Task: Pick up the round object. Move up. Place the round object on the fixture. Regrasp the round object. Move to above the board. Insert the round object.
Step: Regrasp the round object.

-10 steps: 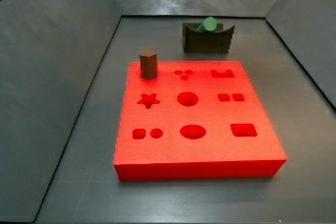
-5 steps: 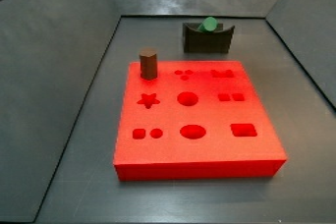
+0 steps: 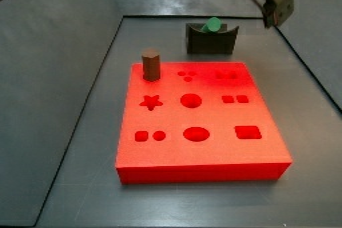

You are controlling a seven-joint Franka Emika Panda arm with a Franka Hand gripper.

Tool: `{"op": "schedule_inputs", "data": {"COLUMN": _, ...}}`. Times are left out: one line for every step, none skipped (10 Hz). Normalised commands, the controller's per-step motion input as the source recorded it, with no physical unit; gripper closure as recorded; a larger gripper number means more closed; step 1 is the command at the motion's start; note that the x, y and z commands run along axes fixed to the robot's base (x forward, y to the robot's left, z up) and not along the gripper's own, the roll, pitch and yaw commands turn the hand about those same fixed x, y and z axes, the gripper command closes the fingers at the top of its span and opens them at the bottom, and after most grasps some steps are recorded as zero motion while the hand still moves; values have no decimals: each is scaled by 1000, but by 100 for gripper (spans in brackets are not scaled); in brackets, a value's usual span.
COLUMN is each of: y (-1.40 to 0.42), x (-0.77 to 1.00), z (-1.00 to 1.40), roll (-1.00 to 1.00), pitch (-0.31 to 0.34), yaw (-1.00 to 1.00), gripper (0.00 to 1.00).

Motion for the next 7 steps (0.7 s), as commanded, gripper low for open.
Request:
{"op": "schedule_inputs", "data": {"y": 49, "x": 89, "z": -1000, "roll": 64, "pitch": -102, "yaw": 133, "gripper": 0}}
{"op": "schedule_inputs", "data": {"y": 46, "x": 94, "z": -1000, "roll": 71, "pitch": -118, "yaw": 108, "gripper": 0}}
{"op": "schedule_inputs", "data": {"y": 41, "x": 103, "z": -1000, "roll": 82, "pitch": -130, "yaw": 57, "gripper": 0}}
{"op": "schedule_inputs", "data": {"y": 35, "x": 118, "z": -1000, "roll": 80, "pitch": -123, "yaw": 25, "gripper": 0}}
{"op": "schedule_inputs", "data": {"y": 25, "x": 114, "z": -867, "roll": 84, "pitch": -103, "yaw": -10, "gripper": 0}}
{"op": "schedule_inputs", "data": {"y": 17, "x": 102, "z": -766, "roll": 88, "pitch": -89, "yaw": -24, "gripper": 0}}
{"op": "schedule_inputs", "data": {"y": 9, "x": 82, "z": -521, "roll": 81, "pitch": -55, "yaw": -44, "gripper": 0}}
